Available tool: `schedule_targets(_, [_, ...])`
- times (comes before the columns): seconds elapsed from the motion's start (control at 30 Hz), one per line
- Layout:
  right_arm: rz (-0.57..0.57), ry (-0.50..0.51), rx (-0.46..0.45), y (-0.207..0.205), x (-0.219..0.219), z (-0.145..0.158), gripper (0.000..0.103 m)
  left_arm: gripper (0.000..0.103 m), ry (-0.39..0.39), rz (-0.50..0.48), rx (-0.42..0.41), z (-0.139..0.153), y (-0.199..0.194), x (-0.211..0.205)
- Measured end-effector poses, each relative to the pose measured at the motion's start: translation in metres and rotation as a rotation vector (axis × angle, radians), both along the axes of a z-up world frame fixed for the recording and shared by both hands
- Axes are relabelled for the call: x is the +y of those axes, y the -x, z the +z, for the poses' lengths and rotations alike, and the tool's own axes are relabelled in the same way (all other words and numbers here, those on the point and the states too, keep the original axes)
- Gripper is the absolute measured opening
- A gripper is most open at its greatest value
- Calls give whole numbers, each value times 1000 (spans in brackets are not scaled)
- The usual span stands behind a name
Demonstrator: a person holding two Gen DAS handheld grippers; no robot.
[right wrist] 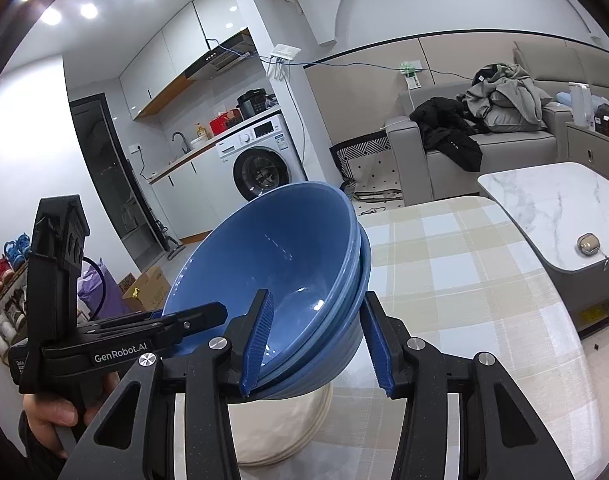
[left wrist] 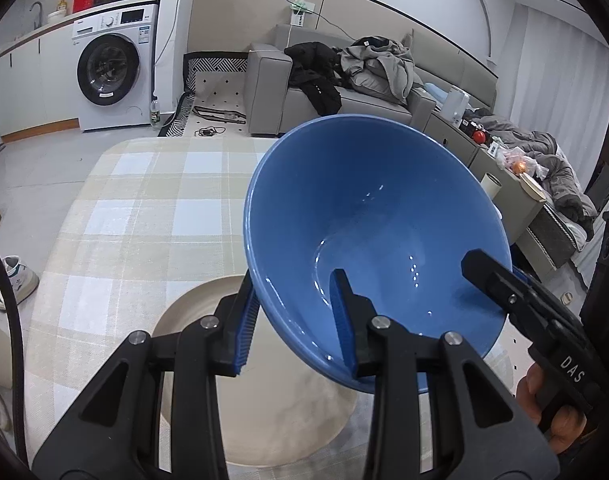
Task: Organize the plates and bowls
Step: 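Carry the stacked blue bowls with both tools over the cream plates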
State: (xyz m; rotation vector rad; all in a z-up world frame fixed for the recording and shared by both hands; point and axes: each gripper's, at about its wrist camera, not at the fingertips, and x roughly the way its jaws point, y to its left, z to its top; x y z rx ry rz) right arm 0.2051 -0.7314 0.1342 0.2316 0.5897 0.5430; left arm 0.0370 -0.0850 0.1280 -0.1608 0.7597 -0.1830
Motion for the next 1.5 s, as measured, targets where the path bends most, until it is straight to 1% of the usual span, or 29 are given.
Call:
schedule_targets(0.37, [44,15,11,8,21,-5,46,31,-7,43,13,-8,11,19])
schedule_targets(0.63, [87,17,42,6,44,-21,46,31,-16,84,45,-26,7,42])
schedule_targets(0.97, [104,24,90,-2,59,-43,46,31,-25,96,75,-47,-6,60])
schedule_targets(1.33, [135,40,132,0,75,-56,46,31,-35,124,106,-66,-10,81])
schedule_targets(1.5, [148,48,151,-1,81,-62,46,31,-24,130,125,-77,-10,91])
